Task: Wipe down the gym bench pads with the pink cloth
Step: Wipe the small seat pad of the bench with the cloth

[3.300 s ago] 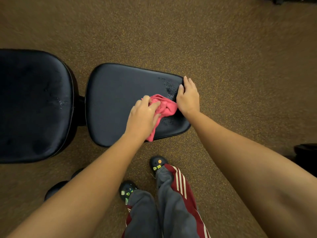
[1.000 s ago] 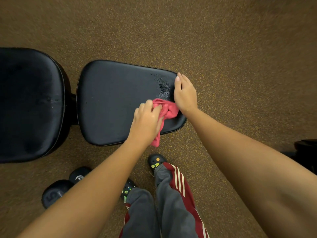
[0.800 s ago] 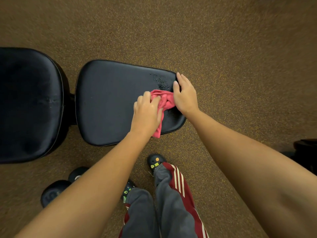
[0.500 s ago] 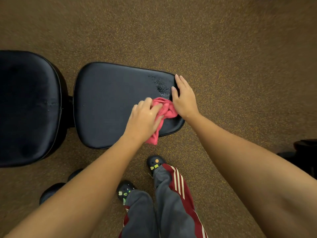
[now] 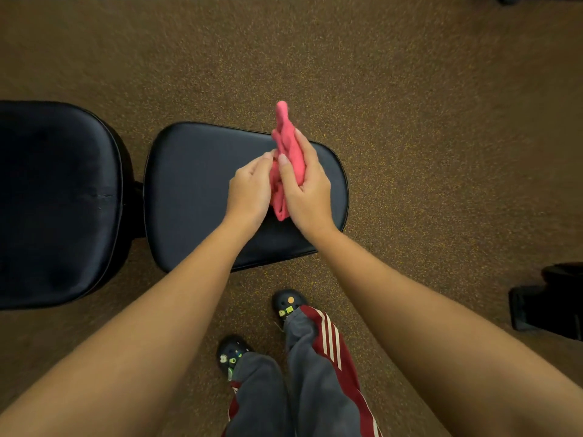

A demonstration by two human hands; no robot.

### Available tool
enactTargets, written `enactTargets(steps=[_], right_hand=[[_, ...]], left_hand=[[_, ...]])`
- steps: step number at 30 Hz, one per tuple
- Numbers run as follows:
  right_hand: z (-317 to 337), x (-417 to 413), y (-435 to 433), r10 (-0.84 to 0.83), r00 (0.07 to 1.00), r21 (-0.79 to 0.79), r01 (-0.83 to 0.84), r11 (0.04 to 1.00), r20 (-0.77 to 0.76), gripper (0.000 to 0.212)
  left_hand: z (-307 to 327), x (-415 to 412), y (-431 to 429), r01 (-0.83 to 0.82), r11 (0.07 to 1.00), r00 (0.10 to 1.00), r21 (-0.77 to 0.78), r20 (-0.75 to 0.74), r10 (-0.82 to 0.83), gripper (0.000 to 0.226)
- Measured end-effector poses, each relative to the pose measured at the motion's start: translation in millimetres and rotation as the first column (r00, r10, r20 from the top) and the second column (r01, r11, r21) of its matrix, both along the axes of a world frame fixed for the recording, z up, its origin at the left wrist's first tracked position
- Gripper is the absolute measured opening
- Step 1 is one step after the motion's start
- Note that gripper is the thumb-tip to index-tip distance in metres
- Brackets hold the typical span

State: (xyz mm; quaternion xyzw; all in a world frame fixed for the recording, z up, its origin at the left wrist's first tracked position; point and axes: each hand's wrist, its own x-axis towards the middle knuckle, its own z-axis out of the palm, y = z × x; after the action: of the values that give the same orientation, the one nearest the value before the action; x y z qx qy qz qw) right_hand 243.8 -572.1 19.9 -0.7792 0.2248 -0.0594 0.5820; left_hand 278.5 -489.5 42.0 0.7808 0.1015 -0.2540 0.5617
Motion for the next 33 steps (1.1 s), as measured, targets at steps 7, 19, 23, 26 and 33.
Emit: enactTargets(steps=[7,19,23,26,33], right_hand=[[-12,11,-43,0.082,0.993,-0.337,-0.105,0.936,-0.080,0.051],[-25,46,-25,0.291,0.836,-0.656,-0.546,0.522,-0.465,0.049],[-27,19,-16,0.327,0.832,-0.680,-0.554,0.480,-0.448,0.050],[-33,-3,-16,0.324,0.845,-0.704,-0.533,0.469,-0.425,0.050],[-30,25,-30,0.173,0.876,-0.710,-0.470,0.525,-0.451,0.053]], left_hand=[[-38,-4,53,0.297,0.578,0.831,0.760,0.092,-0.548,0.058],[-48,-3,61,0.383,0.366,0.770,0.848,-0.074,-0.633,0.086],[-49,-4,62,0.386,0.352,0.761,0.853,-0.078,-0.644,0.087],[-49,-3,61,0.382,0.342,0.757,0.858,-0.079,-0.648,0.087],[-48,-1,62,0.389,0.348,0.749,0.853,-0.072,-0.659,0.088]])
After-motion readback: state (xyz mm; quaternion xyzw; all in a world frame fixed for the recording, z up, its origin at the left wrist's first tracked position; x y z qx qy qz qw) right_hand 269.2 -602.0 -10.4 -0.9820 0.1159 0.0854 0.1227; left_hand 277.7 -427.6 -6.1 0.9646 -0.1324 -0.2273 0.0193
